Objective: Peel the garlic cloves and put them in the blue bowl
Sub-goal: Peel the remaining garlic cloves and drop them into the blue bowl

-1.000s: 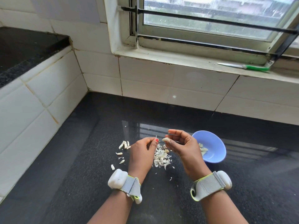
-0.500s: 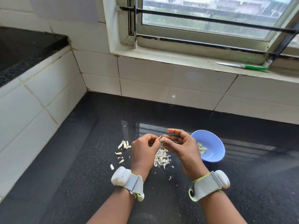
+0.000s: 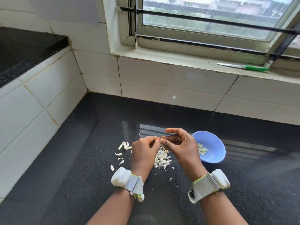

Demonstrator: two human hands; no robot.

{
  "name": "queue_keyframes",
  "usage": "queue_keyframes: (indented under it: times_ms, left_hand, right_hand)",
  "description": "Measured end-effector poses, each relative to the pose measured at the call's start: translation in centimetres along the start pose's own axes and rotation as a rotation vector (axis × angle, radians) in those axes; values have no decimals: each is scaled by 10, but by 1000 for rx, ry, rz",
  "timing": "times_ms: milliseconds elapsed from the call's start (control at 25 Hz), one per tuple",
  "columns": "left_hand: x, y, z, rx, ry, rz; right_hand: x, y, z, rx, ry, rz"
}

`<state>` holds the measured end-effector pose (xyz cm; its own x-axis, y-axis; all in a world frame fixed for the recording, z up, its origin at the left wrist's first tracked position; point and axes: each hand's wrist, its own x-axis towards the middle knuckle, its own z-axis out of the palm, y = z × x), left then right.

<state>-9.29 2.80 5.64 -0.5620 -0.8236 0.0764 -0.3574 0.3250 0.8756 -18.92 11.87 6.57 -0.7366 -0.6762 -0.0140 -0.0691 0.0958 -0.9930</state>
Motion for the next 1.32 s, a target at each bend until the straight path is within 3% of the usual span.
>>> queue_keyframes:
  times_ms: [400,760,920,1200,1320]
  left_hand:
    - [-1,0,0,-42,-32,-31]
    - [1,-11,2,30,-54,-59]
    - [-1,-12,6,-36,-77,-56]
    - [1,-12,5,-435,-60,-205]
    - [0,-15,1,-472,-45,-184]
  right_hand:
    - [-3,0,3,-203,21,-136]
    - [-2,1,-2,273,31,95]
    - [-3,2,-4,303,31,131]
    - [-1,12,0,86,43,122]
    - [2,16,-2,-309,91,77]
